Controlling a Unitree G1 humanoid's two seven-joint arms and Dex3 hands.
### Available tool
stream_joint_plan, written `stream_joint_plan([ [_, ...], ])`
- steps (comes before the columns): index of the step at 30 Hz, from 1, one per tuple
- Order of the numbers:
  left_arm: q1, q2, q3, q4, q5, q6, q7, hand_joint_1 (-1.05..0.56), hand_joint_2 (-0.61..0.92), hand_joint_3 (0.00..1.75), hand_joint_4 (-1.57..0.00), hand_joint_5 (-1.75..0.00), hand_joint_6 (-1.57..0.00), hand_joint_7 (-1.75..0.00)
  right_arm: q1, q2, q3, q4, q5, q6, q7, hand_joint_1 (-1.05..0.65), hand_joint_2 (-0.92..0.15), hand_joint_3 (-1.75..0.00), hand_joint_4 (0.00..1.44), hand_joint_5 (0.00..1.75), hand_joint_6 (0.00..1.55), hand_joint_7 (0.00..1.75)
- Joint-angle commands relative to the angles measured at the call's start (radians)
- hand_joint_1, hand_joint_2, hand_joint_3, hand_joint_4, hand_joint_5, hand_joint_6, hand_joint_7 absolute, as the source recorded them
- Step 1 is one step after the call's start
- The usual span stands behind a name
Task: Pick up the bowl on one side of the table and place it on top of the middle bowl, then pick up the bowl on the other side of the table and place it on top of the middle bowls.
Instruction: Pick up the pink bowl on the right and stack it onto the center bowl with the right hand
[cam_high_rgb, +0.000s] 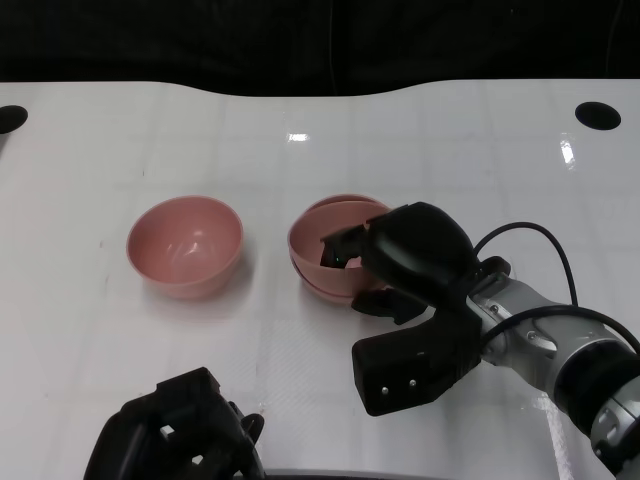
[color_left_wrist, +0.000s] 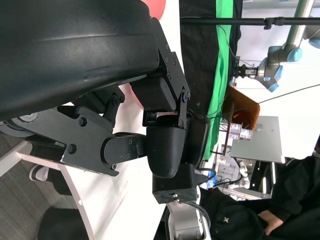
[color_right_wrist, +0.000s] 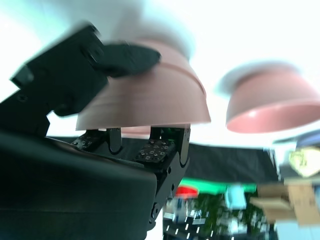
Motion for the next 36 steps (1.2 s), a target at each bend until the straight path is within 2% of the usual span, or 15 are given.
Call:
stream_joint_plan([
  [1,0.019,0.0,-0.003,-0.017,0.011,-0.008,0.022,-0.23,0.86,0.44,-0.91,-1.6,-0.97,-1.27,-0.013,-0.017,-0.002,-0.029,0.021,-0.002,0.052,-0.53,-0.92,-0.25,0.51,0.35,0.63,0.01],
  [4,0.022,-0.002,-0.009,-0.021,0.007,-0.007,0.025,-0.22,0.87,0.44,-0.91,-1.6,-0.97,-1.27,0.0,-0.032,-0.003,-0.063,0.024,0.002,0.081,-0.61,-0.92,-0.31,0.38,0.25,0.51,0.0],
  [10,0.024,0.0,-0.012,-0.029,0.01,0.002,0.036,-0.22,0.84,0.47,-0.92,-1.59,-0.98,-1.27,0.024,-0.057,-0.002,-0.135,0.027,0.029,0.126,-0.66,-0.92,-0.36,0.3,0.2,0.44,0.0],
  [14,0.019,0.004,-0.011,-0.027,0.001,0.003,0.03,-0.22,0.84,0.49,-0.92,-1.59,-0.98,-1.28,0.08,-0.101,-0.014,-0.274,0.027,0.06,0.154,-0.71,-0.92,-0.41,0.22,0.17,0.37,0.0],
  [17,0.017,0.005,-0.01,-0.025,-0.003,0.003,0.028,-0.22,0.83,0.5,-0.92,-1.59,-0.98,-1.28,0.101,-0.112,-0.017,-0.324,0.029,0.08,0.174,-0.72,-0.92,-0.43,0.2,0.17,0.36,0.0],
  [25,0.004,0.014,0.013,-0.003,-0.01,0.003,0.027,-0.22,0.77,0.61,-0.94,-1.59,-0.98,-1.3,0.248,-0.178,-0.086,-0.592,0.055,0.131,0.212,-0.73,-0.92,-0.45,0.14,0.18,0.24,0.0],
  [36,0.009,0.021,0.022,-0.02,-0.022,0.026,0.028,-0.21,0.75,0.66,-0.96,-1.55,-1.0,-1.26,0.336,-0.2,-0.095,-0.669,0.031,0.152,0.214,-0.7,-0.92,-0.4,0.14,0.25,0.26,0.01],
])
